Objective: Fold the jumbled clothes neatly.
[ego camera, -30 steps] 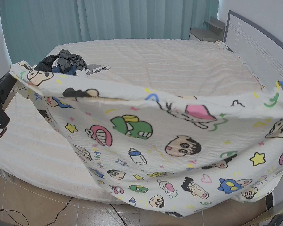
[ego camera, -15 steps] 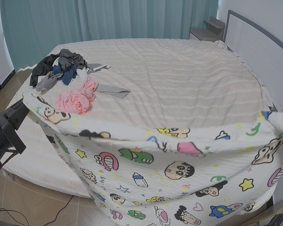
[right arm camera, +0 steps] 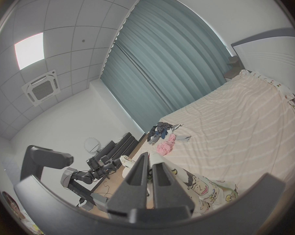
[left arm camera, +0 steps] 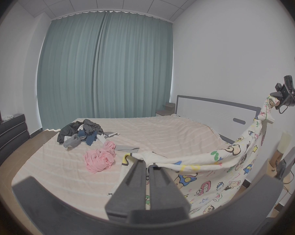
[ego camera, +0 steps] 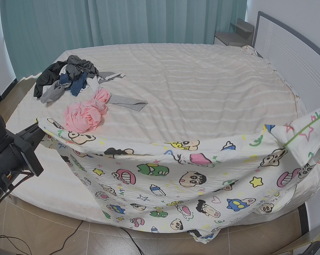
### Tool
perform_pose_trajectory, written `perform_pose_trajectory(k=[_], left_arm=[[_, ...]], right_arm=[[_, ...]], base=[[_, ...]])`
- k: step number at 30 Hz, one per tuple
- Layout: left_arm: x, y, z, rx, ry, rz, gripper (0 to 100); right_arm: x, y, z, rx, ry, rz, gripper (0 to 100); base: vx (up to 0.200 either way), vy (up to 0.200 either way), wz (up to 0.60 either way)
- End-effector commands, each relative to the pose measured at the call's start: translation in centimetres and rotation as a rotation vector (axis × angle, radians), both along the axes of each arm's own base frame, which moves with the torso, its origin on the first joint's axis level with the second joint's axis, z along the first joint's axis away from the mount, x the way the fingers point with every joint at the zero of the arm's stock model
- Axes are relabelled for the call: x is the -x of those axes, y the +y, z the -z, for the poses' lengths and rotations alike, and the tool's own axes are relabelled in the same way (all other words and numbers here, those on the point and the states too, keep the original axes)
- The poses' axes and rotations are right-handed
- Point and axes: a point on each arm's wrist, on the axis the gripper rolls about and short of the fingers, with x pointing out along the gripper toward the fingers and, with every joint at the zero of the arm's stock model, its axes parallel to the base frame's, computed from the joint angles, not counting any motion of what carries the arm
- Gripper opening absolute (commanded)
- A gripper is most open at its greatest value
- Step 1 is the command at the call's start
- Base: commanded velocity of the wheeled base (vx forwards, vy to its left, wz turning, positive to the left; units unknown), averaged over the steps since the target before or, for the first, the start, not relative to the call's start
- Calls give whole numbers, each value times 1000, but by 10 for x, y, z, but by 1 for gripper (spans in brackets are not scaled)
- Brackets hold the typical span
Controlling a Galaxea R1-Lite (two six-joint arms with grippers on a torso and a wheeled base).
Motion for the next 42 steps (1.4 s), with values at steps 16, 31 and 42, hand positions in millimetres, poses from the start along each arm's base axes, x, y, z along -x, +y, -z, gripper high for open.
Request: perform_pose_trajectory(k=[16,31,42], left_arm=[[-74,-28,7,-60,124,-57,0],[-184,-54,59,-74,305,-148,0],[-245,-68,116,-122,400,-217,0]], right_arm=[[-96,-3,11,31,113,142,0],[-186,-7,52,62,264,160,0],[-246,-11,92,127,351,185,0]], base=[[200,0,0],[147,0,0],[0,0,0]])
